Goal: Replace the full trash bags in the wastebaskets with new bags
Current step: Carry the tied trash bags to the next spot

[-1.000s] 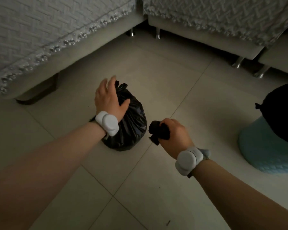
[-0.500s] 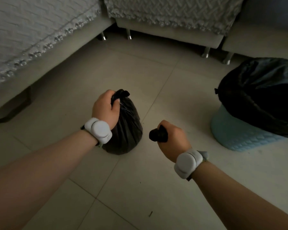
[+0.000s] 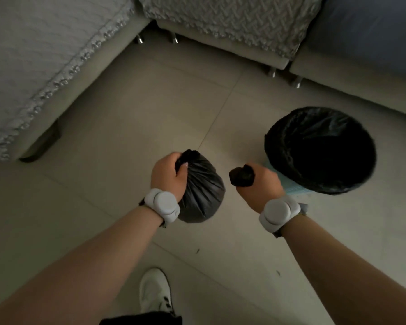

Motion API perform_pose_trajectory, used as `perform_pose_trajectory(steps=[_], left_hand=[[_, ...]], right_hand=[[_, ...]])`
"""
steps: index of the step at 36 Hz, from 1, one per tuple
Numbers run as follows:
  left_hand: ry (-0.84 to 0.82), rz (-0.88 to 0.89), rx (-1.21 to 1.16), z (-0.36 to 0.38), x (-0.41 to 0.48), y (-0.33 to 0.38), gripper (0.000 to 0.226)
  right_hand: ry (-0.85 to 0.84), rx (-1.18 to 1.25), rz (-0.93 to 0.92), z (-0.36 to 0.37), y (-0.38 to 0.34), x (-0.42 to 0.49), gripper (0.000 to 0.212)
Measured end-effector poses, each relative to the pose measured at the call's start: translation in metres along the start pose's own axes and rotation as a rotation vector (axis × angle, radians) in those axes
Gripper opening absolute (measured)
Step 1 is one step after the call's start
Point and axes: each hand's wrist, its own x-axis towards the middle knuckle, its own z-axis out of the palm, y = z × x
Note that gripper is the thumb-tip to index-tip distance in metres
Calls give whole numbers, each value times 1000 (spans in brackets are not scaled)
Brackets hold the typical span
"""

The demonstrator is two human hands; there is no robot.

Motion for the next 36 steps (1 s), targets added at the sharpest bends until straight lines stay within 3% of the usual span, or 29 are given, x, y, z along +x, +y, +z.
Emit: perform_pose_trajectory(steps=[4,12,15,20,24,29,36], left_hand=[[9,-64,3,-71,-19,52,20],[66,-146,26,-237,-62,145,20],[86,-145,44,-293,-80,173,19],[171,-151,82,-392,-127,221,19],[253,-172,111,-445,-160,242,22],[352,-251,119,-497,-199,244,26],[530,-398,34,-572,-247,199,25]], right_hand=[[-62,-45,-8,-56,-57,-30,38],[-194,-70,-81,-168,-198,-90,9],[-205,-46,-93,-202,-241,-112,13],[-269,-7,-164,-263,-321,-165,41],[-304,-108,-304,-285,-365,-187,19],[-314,-213,-434,-283,-414,-202,23],[-379,-327,-679,-226,-520,-225,41]])
